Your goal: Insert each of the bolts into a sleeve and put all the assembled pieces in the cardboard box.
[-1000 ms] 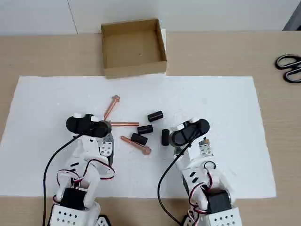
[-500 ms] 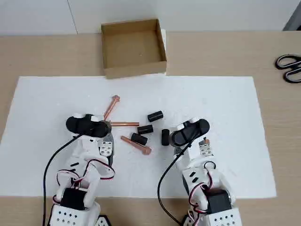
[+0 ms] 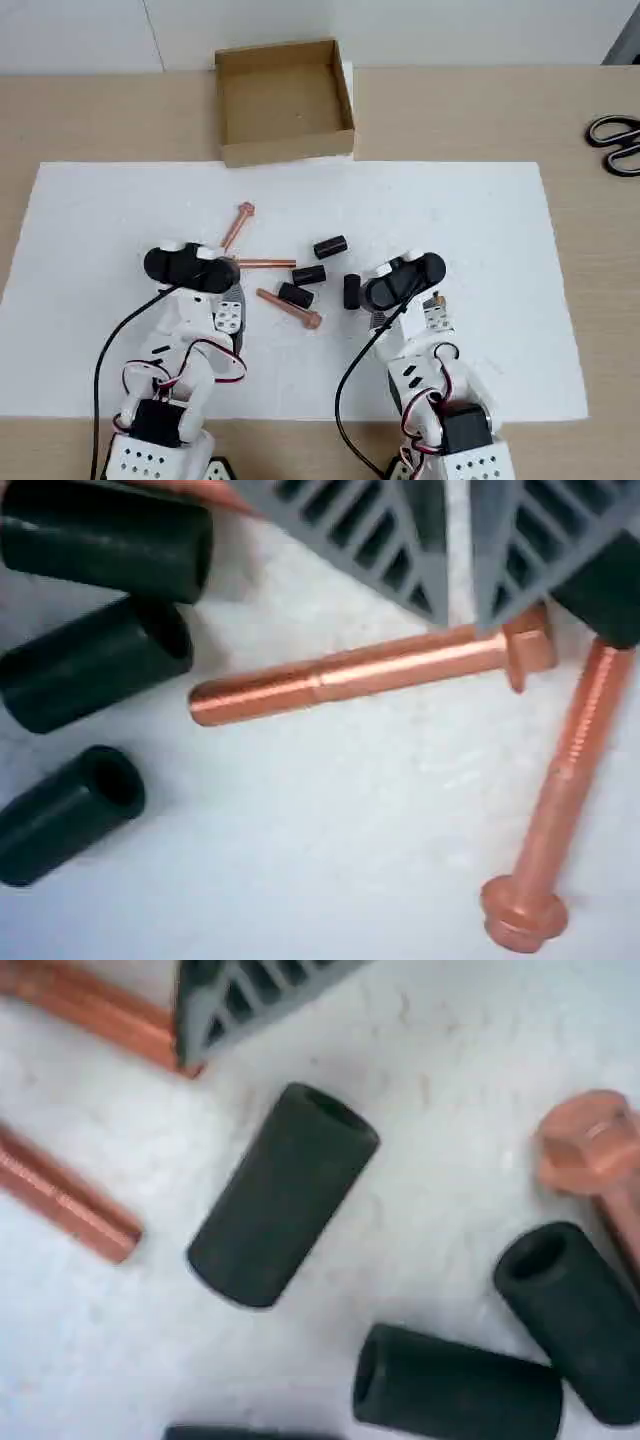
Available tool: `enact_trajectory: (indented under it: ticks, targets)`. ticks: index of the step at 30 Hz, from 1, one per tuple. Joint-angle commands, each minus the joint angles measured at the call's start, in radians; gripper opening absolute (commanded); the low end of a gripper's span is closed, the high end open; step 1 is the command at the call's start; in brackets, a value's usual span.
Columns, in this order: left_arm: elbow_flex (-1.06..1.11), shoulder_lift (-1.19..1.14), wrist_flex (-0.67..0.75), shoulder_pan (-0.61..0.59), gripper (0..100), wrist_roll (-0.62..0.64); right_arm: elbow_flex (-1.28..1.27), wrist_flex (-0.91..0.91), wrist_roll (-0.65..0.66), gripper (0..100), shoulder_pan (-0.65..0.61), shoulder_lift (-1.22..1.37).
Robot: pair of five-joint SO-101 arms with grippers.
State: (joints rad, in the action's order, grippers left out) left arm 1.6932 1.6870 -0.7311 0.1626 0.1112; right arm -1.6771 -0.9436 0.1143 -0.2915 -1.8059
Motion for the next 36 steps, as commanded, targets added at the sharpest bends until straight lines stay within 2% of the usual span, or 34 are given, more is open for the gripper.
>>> enact_trajectory:
  ticks: [1,5,10,12,16,19,22,26,31,36]
  targets:
    - [-0.022,0.009,0.006,0.066,1,0.000,-0.006,0.012,0.002,16.2,0.001,-0.008]
    - [-0.171,0.003,-0.112,0.095,1,0.000,0.003,-0.027,0.006,16.2,-0.001,-0.007]
    - [-0.334,0.002,-0.250,0.089,1,0.000,0.143,-0.108,0.008,16.2,0.005,-0.005]
    - [-0.374,0.002,-0.278,0.089,1,0.000,0.206,-0.130,0.020,16.3,0.007,-0.005]
    - [-0.395,-0.009,-0.305,0.089,1,0.000,0.279,-0.160,0.126,16.4,0.008,-0.005]
    - [-0.421,-0.097,-0.325,0.089,1,0.000,0.325,-0.168,0.141,16.4,0.019,-0.004]
    - [-0.555,-0.284,-0.348,0.089,1,0.000,0.361,-0.157,0.141,16.4,0.068,0.031]
    - [-0.839,-0.664,-0.420,0.089,1,-0.002,0.480,-0.157,0.140,16.4,0.087,0.213]
    - [-1.222,-1.126,-0.632,0.089,1,-0.032,0.753,-0.206,0.138,16.4,0.088,0.602]
    - [-1.544,-1.442,-0.864,0.089,1,-0.129,0.964,-0.289,0.137,16.4,0.082,0.923]
